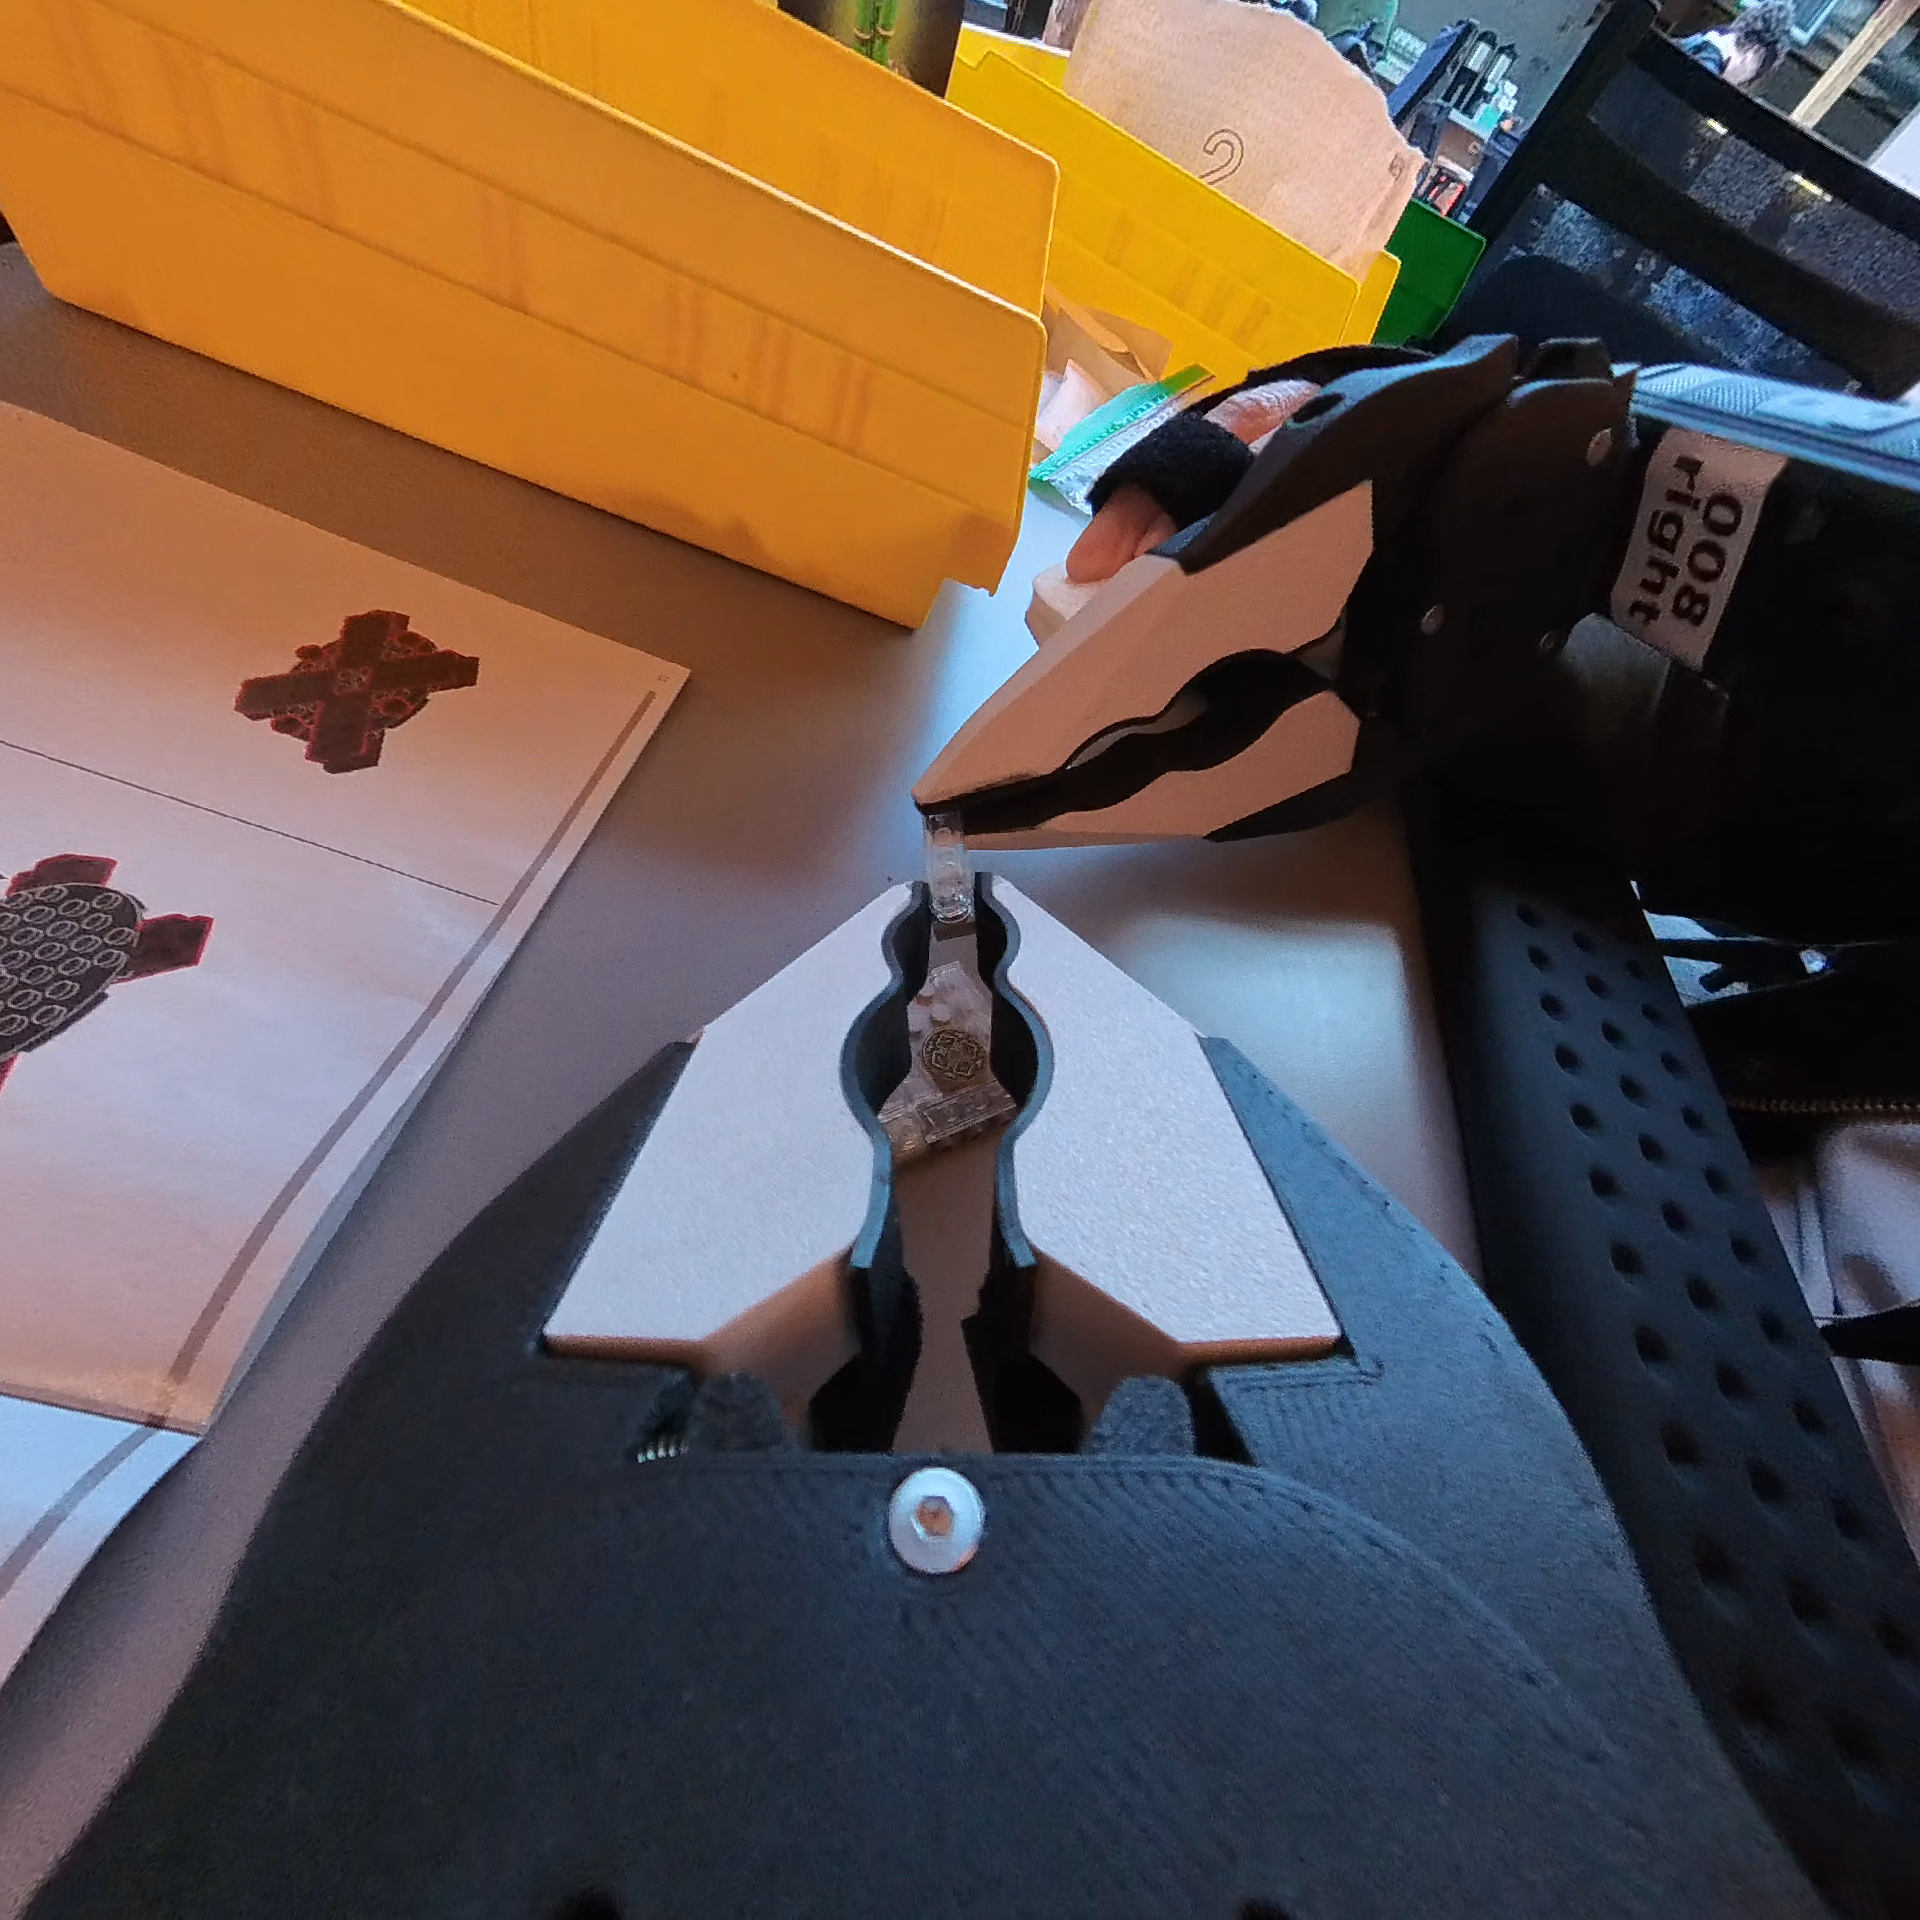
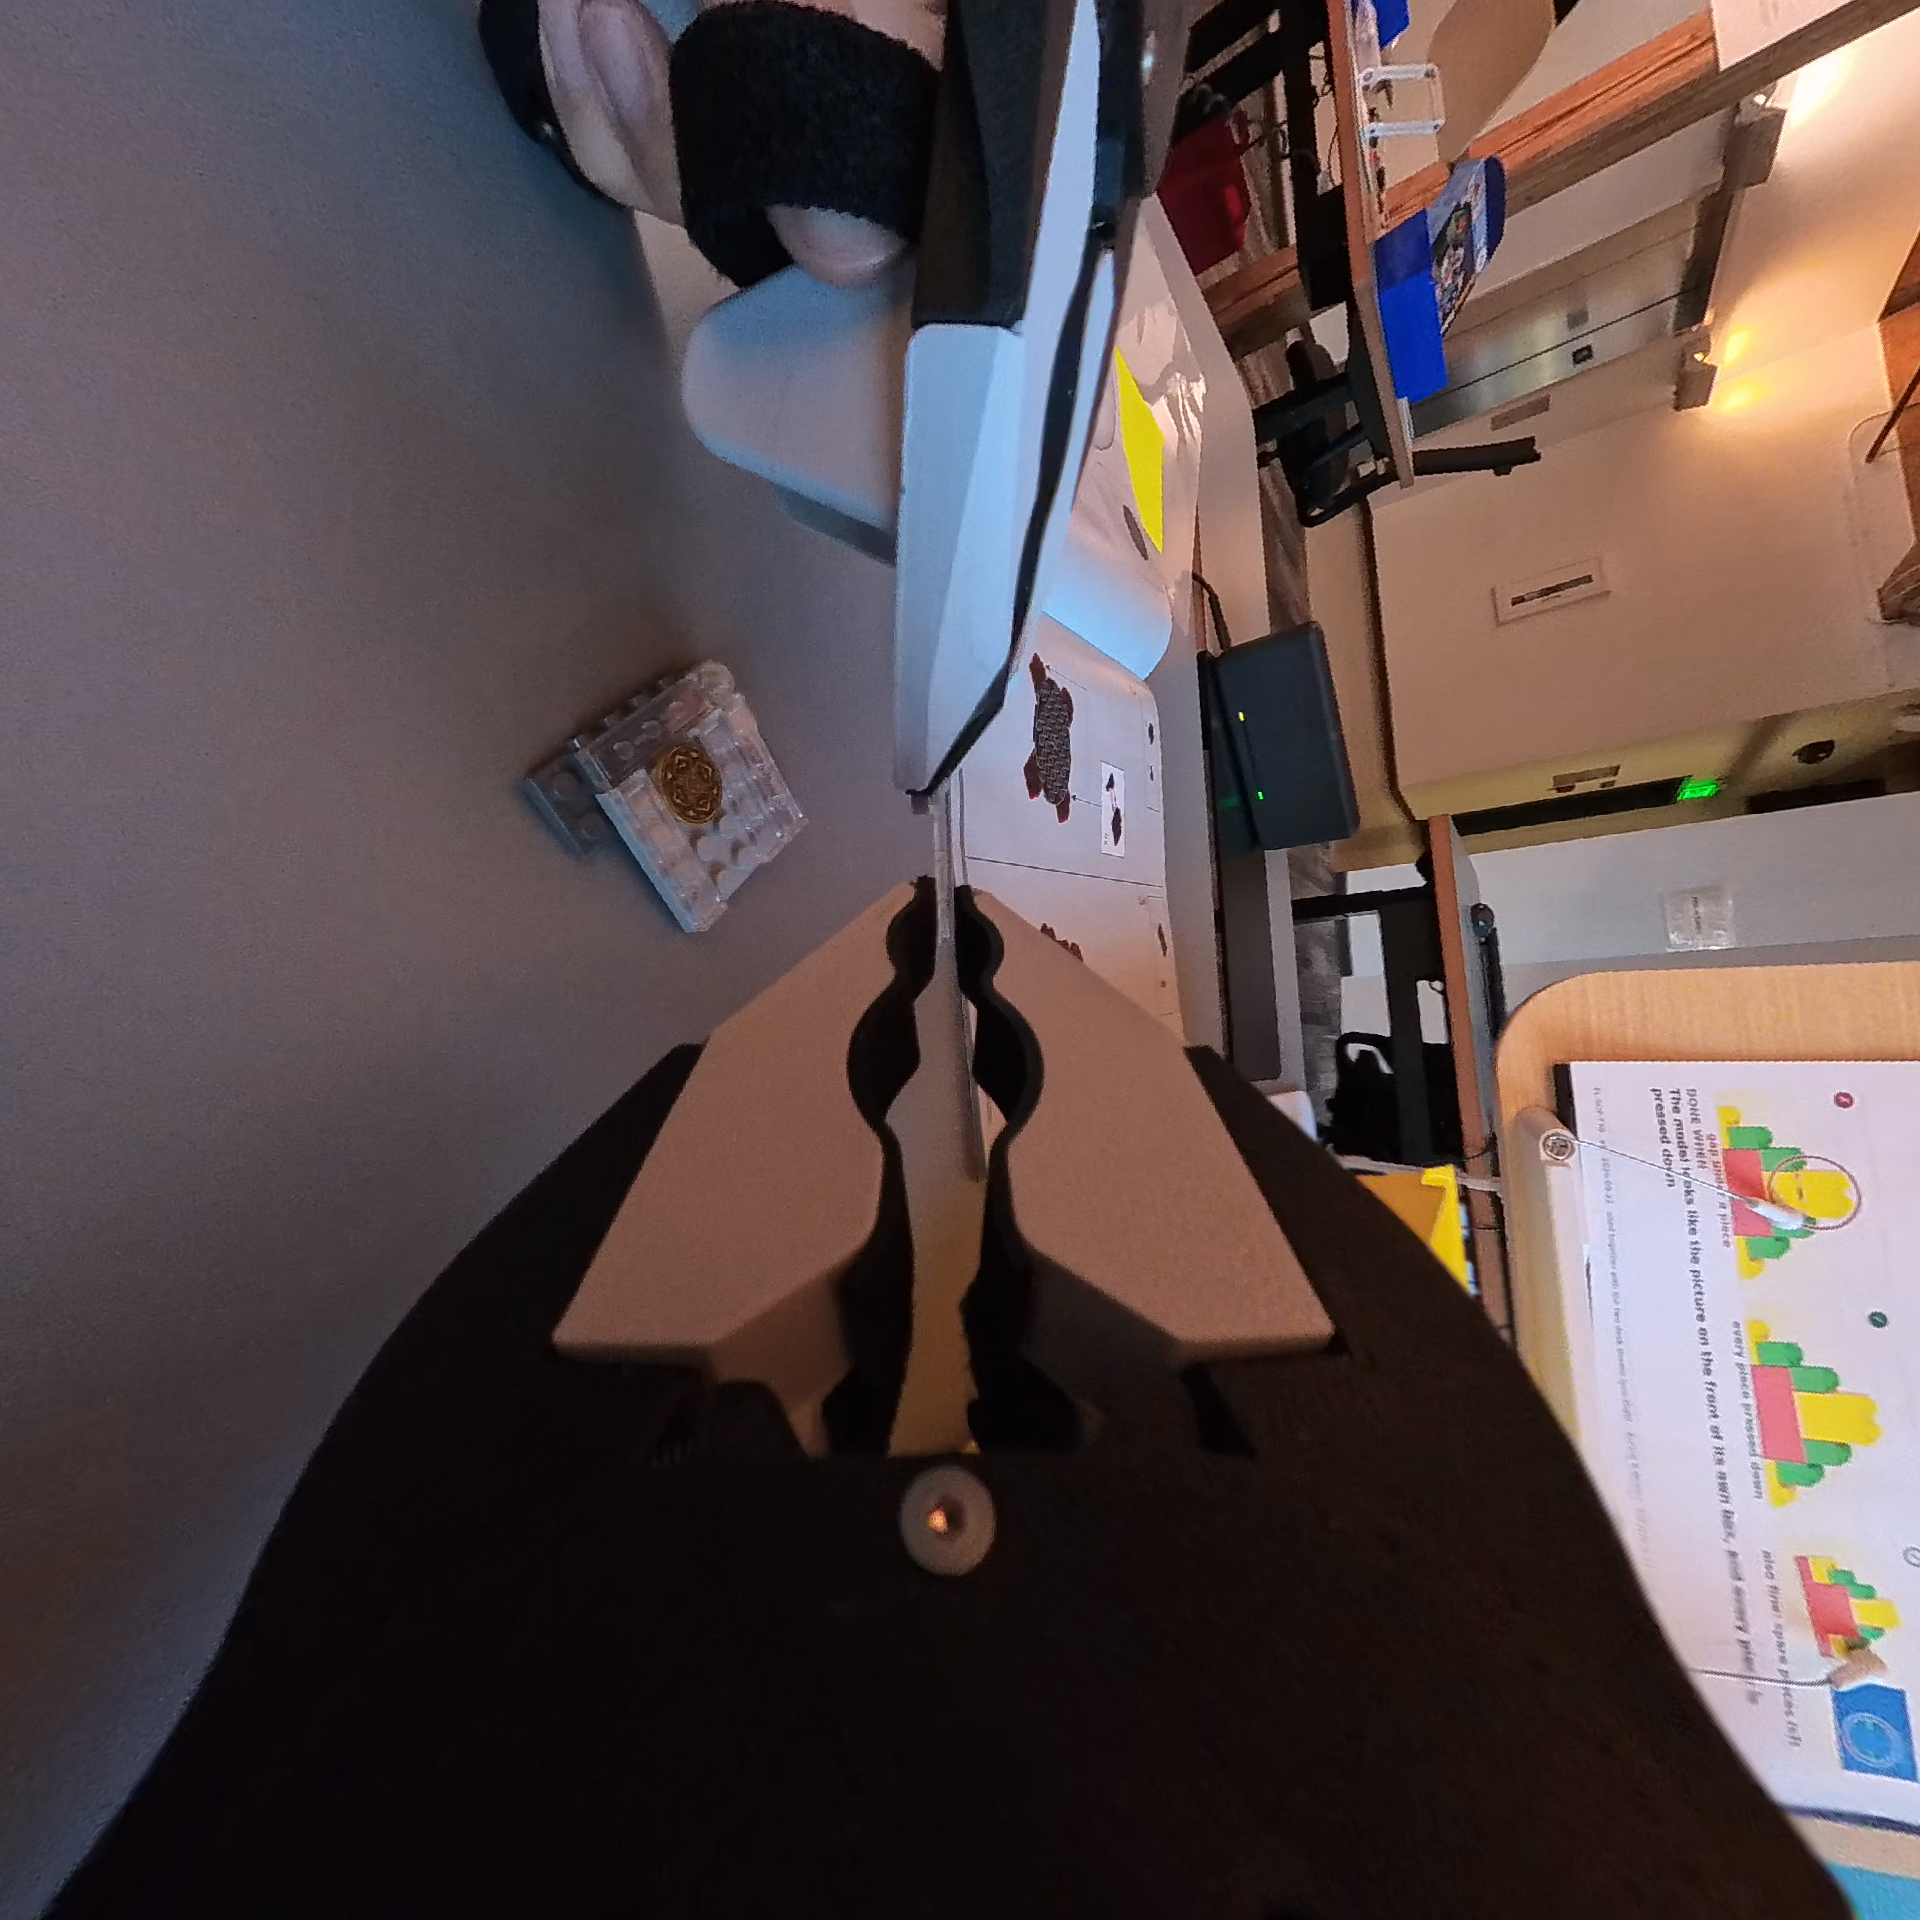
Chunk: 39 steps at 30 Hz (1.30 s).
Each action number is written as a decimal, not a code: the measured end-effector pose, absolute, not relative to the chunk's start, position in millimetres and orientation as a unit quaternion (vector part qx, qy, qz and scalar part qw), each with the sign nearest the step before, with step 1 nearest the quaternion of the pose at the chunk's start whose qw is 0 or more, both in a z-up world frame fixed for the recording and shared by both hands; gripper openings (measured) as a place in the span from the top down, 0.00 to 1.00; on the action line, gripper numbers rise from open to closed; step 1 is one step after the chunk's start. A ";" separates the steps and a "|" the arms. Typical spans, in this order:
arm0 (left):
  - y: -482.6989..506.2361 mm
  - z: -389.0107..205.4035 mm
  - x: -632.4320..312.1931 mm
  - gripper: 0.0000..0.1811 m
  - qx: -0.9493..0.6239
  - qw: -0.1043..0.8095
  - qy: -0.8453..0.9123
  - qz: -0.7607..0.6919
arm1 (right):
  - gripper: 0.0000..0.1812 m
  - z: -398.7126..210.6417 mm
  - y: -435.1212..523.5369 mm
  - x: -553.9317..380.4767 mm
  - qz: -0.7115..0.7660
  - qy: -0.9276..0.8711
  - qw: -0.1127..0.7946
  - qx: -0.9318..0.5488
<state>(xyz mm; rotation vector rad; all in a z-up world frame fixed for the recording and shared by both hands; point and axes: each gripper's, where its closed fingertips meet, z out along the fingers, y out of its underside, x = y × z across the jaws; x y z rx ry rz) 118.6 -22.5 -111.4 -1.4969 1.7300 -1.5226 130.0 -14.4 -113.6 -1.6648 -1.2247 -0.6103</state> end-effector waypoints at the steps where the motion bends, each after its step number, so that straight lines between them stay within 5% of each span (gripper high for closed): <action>1: -22.7 -110.6 118.2 0.96 -0.533 0.194 0.618 -0.545 | 0.99 -113.1 -14.6 129.7 -0.241 -0.496 0.475 -0.685; 10: -28.6 -105.8 112.5 0.97 -0.487 0.226 0.662 -0.523 | 0.99 -109.9 -20.6 123.7 -0.145 -0.472 0.493 -0.716; 26: -12.5 -115.8 110.0 0.96 -0.516 0.208 0.646 -0.524 | 0.99 -95.2 -19.5 135.6 -0.277 -0.522 0.509 -0.626; 36: -30.6 -153.4 100.9 0.96 -0.458 0.232 0.766 -0.387 | 0.99 -101.7 -18.9 136.6 -0.272 -0.524 0.501 -0.633; 39: -24.4 -151.8 103.3 0.80 -0.453 0.265 0.766 -0.371 | 0.99 -102.9 -18.7 137.8 -0.273 -0.524 0.498 -0.635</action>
